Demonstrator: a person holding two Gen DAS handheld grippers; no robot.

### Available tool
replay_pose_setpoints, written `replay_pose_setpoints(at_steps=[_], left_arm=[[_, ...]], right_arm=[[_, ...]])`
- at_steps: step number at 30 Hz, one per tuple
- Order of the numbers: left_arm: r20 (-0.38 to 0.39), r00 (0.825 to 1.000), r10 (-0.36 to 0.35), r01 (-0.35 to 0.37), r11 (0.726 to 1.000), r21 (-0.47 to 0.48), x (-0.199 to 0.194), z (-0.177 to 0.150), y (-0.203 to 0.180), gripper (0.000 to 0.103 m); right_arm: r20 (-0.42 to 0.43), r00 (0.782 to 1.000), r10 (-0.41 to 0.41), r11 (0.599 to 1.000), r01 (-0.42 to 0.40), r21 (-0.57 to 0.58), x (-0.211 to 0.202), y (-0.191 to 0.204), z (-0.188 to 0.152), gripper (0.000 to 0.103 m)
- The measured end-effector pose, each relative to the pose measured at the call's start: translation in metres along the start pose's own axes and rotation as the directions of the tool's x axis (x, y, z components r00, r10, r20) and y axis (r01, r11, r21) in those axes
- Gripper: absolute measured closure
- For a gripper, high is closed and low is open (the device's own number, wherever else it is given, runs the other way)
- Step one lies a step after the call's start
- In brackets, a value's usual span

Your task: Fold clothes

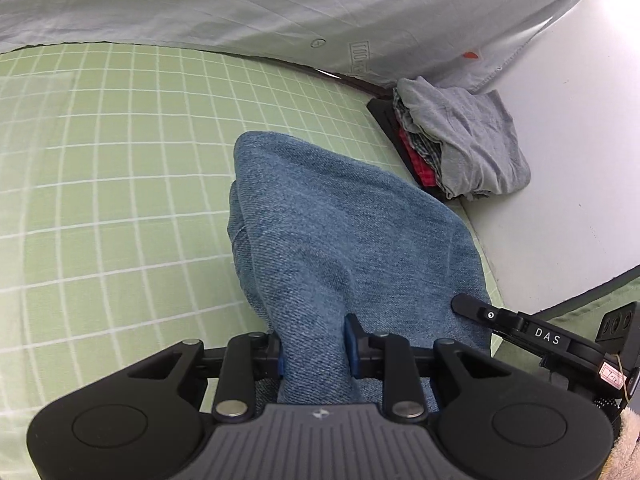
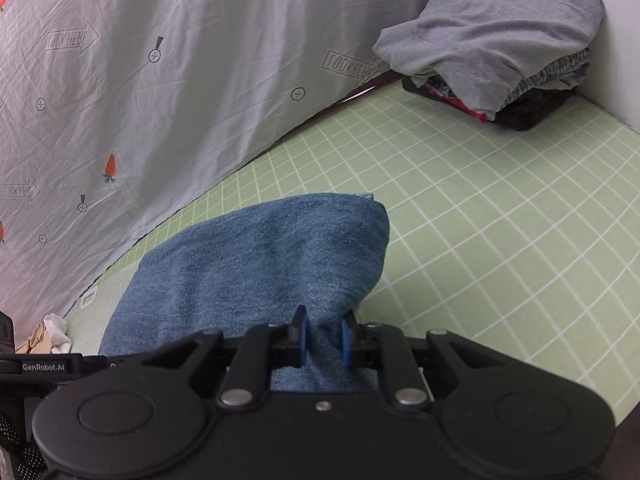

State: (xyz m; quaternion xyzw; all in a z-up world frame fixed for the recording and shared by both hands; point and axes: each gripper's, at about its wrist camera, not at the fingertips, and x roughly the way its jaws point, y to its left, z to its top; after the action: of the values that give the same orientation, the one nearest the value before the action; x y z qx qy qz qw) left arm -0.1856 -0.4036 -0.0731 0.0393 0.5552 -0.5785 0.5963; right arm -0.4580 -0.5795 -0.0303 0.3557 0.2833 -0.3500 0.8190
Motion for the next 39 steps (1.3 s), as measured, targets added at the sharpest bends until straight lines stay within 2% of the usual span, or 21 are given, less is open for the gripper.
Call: replay_pose_setpoints(at_steps=[5,8,10,13,16,19,20,21,22,23,24,25,26,27,28,29,31,33,35,38,39], left_arm=[[-0.021,0.999,-0.026,0.024,0.996,-0.089,0.058,0.032,-0.081,0.076],[-0.046,0.998,-0.046,0.042,0.994,-0.096,0.084,0.058,-0.133,0.076],[-0.036,0.997,-0.065,0.061,0.993,-0.102,0.095,0.079,-0.162,0.076],[-0.013,0.996,-0.093,0.091,0.989,-0.115,0.106,0.113,-0.204,0.076],[0.009,0.991,-0.131,0.131,0.986,-0.101,0.116,0.157,-0.242,0.076],[0.077,0.985,-0.154,0.157,0.987,-0.028,0.135,0.207,-0.272,0.076],[0.103,0.983,-0.154,0.155,0.988,0.003,0.145,0.223,-0.278,0.073],[0.119,0.983,-0.141,0.138,0.990,0.037,0.162,0.238,-0.283,0.070],[0.124,0.987,-0.099,0.092,0.994,0.064,0.183,0.252,-0.285,0.060],[0.122,0.992,-0.023,0.015,0.998,0.066,0.206,0.263,-0.286,0.053],[0.113,0.992,0.052,-0.060,0.996,0.062,0.226,0.272,-0.285,0.053],[0.102,0.987,0.125,-0.131,0.990,0.059,0.246,0.280,-0.283,0.053],[0.085,0.984,0.155,-0.160,0.986,0.054,0.260,0.283,-0.280,0.053],[0.066,0.983,0.174,-0.177,0.983,0.049,0.274,0.284,-0.276,0.052],[0.047,0.980,0.192,-0.194,0.980,0.045,0.287,0.285,-0.272,0.047],[0.032,0.979,0.201,-0.202,0.979,0.030,0.295,0.284,-0.268,0.037],[0.020,0.979,0.201,-0.201,0.980,-0.001,0.305,0.280,-0.259,0.032],[0.027,0.980,0.195,-0.196,0.981,0.004,0.306,0.278,-0.254,0.028],[0.036,0.981,0.190,-0.191,0.982,0.012,0.306,0.275,-0.250,0.017],[0.065,0.977,0.204,-0.208,0.977,0.052,0.292,0.270,-0.254,0.017],[0.076,0.975,0.209,-0.214,0.975,0.067,0.287,0.268,-0.256,0.017]], right_arm=[[-0.025,0.999,0.042,0.997,-0.044,-0.070,-0.035,-0.082,0.073,0.087],[-0.042,0.997,0.067,0.993,-0.071,-0.093,-0.054,-0.121,0.126,0.087],[-0.054,0.995,0.085,0.991,-0.090,-0.098,-0.064,-0.144,0.164,0.087],[-0.062,0.993,0.103,0.988,-0.109,-0.109,-0.074,-0.166,0.223,0.087],[-0.029,0.995,0.100,0.981,-0.103,-0.162,-0.084,-0.175,0.282,0.087],[0.046,0.997,0.067,0.962,-0.052,-0.269,-0.080,-0.178,0.340,0.087],[0.078,0.996,0.037,0.952,-0.011,-0.305,-0.070,-0.179,0.353,0.086],[0.115,0.993,-0.012,0.940,0.050,-0.337,-0.054,-0.180,0.360,0.079],[0.154,0.986,-0.059,0.923,0.112,-0.367,-0.037,-0.181,0.367,0.072],[0.194,0.975,-0.104,0.902,0.175,-0.394,-0.021,-0.182,0.373,0.054],[0.235,0.961,-0.147,0.877,0.237,-0.418,-0.004,-0.183,0.380,0.050],[0.277,0.942,-0.188,0.848,0.298,-0.439,0.013,-0.184,0.387,0.051],[0.300,0.932,-0.202,0.837,0.324,-0.442,0.028,-0.186,0.387,0.050],[0.304,0.933,-0.192,0.846,0.315,-0.430,0.044,-0.188,0.382,0.050],[0.308,0.934,-0.182,0.855,0.305,-0.419,0.059,-0.190,0.376,0.049],[0.301,0.936,-0.181,0.860,0.299,-0.414,0.074,-0.192,0.370,0.049],[0.266,0.944,-0.197,0.859,0.297,-0.417,0.104,-0.198,0.357,0.047],[0.265,0.941,-0.209,0.868,0.304,-0.394,0.112,-0.200,0.351,0.046],[0.271,0.937,-0.219,0.881,0.309,-0.358,0.110,-0.202,0.350,0.043],[0.281,0.925,-0.256,0.896,0.336,-0.290,0.097,-0.200,0.348,0.012],[0.303,0.918,-0.257,0.899,0.342,-0.273,0.090,-0.197,0.343,0.010]])
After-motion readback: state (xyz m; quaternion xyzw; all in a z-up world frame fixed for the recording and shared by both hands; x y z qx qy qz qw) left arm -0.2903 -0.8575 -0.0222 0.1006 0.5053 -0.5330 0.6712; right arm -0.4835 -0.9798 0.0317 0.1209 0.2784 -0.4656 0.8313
